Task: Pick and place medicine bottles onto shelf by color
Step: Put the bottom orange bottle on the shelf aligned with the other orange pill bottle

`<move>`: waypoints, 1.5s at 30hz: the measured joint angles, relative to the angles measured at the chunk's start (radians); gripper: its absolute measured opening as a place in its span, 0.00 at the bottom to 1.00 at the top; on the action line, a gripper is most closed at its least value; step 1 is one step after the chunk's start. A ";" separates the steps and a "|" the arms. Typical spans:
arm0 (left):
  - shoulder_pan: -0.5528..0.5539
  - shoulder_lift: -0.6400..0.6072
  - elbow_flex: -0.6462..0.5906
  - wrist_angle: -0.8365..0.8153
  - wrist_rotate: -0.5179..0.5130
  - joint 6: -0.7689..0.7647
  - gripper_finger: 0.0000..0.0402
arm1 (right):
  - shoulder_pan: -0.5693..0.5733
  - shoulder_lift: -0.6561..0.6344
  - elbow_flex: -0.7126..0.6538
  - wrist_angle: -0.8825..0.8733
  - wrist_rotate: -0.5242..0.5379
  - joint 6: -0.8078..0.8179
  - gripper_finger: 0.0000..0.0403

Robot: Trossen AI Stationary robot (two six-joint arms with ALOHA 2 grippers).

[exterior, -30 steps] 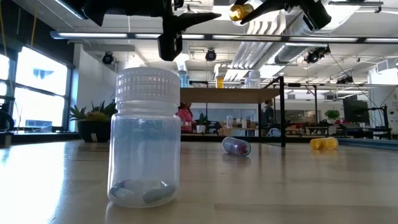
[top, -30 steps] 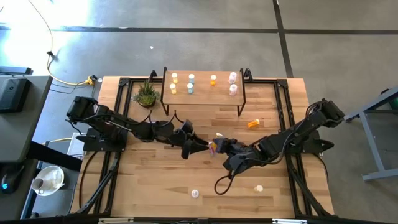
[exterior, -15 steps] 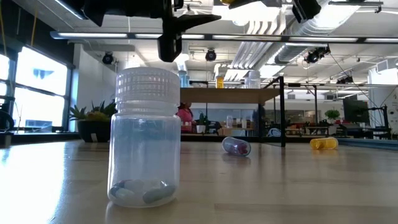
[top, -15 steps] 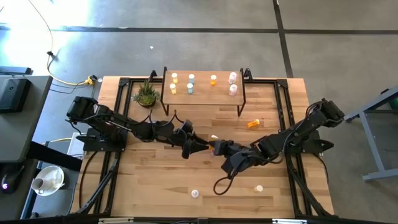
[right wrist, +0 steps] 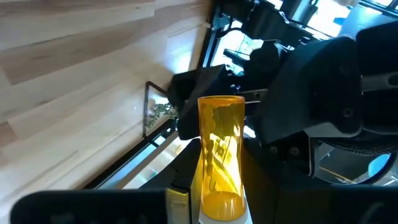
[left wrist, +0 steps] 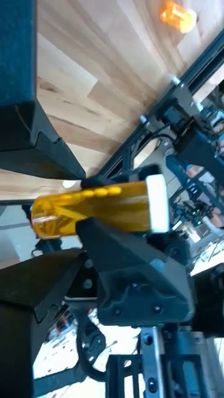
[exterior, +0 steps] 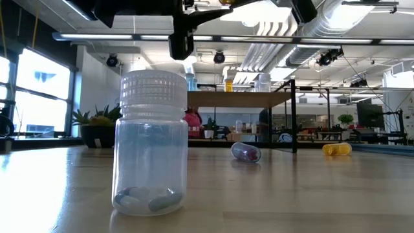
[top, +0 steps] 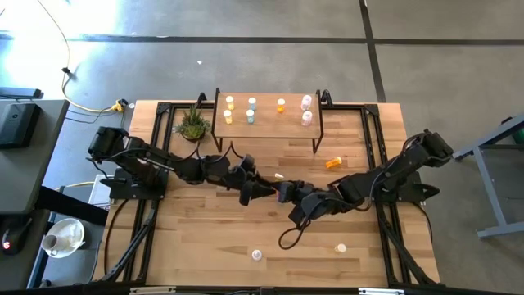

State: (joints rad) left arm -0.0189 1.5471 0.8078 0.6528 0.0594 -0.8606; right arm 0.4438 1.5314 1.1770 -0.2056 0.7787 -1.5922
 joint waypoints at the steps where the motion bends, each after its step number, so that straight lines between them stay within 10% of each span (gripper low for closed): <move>1: 0.000 0.000 0.002 -0.001 0.013 0.000 0.46 | -0.002 0.000 0.000 0.010 -0.002 -0.008 0.19; 25: 0.000 0.000 0.005 -0.008 0.024 0.002 0.22 | -0.006 0.000 0.000 0.021 -0.012 -0.008 0.19; 45: 0.006 0.000 0.005 -0.005 0.040 -0.018 0.23 | -0.006 0.000 0.000 0.050 -0.062 0.156 0.39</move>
State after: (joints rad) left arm -0.0126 1.5471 0.8124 0.6476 0.0990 -0.8783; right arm 0.4377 1.5311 1.1770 -0.1554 0.7172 -1.4362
